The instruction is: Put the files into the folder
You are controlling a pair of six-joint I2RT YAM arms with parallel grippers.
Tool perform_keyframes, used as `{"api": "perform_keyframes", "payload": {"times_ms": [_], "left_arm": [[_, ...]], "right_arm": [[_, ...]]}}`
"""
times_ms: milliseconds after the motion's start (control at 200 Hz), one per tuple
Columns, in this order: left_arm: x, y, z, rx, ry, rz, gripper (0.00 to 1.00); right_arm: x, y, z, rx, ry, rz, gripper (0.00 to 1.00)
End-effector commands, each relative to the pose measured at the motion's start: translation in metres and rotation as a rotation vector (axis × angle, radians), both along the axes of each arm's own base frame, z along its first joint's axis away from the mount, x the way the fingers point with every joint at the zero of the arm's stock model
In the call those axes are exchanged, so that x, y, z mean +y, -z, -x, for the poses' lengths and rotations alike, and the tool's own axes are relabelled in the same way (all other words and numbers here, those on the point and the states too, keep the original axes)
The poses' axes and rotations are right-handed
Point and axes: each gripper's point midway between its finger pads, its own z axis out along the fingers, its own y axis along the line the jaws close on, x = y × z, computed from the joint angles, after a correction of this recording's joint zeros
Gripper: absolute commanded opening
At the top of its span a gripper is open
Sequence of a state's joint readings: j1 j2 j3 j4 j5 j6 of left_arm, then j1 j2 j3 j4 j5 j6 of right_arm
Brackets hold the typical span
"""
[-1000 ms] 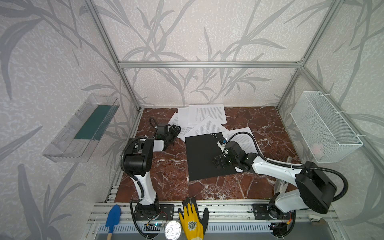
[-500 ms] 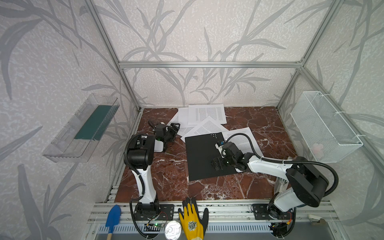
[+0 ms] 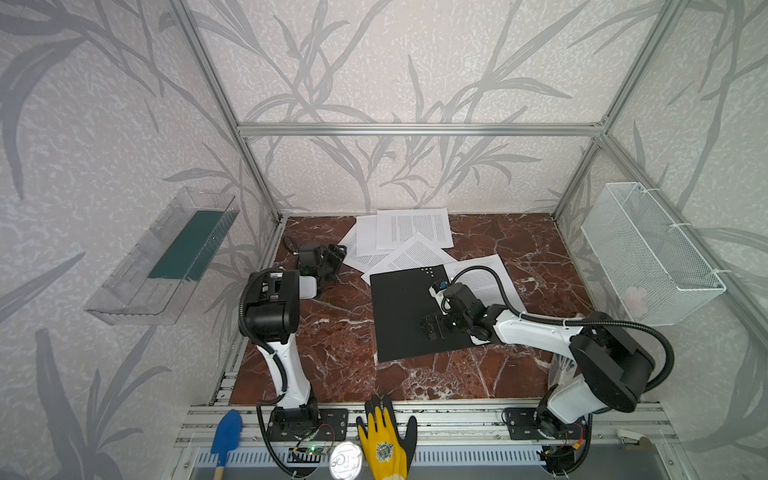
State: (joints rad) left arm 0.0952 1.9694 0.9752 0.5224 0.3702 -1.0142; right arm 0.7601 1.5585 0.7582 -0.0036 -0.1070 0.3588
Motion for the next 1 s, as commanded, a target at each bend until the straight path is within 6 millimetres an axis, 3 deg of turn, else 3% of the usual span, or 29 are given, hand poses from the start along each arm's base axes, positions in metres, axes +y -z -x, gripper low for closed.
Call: {"api": "perform_keyframes", "payload": {"times_ms": [0, 225, 440, 700, 995], "left_arm": [[0.015, 0.002, -0.004, 0.064, 0.009, -0.037, 0.87], [0.018, 0.015, -0.022, 0.119, 0.049, -0.001, 0.87], [0.018, 0.032, -0.014, 0.191, 0.037, -0.003, 0.87], [-0.008, 0.038, -0.020, 0.142, 0.068, 0.089, 0.87], [-0.027, 0.025, -0.023, -0.007, 0.071, 0.136, 0.86]], "right_arm": [[0.007, -0.004, -0.004, -0.002, -0.003, -0.008, 0.99], [0.008, -0.001, -0.005, 0.005, -0.004, -0.001, 0.99], [0.008, -0.001, -0.005, 0.007, -0.005, 0.000, 0.99], [0.008, -0.001, -0.005, 0.009, -0.006, -0.001, 0.99], [0.010, -0.001, -0.004, 0.017, -0.014, -0.009, 0.99]]}}
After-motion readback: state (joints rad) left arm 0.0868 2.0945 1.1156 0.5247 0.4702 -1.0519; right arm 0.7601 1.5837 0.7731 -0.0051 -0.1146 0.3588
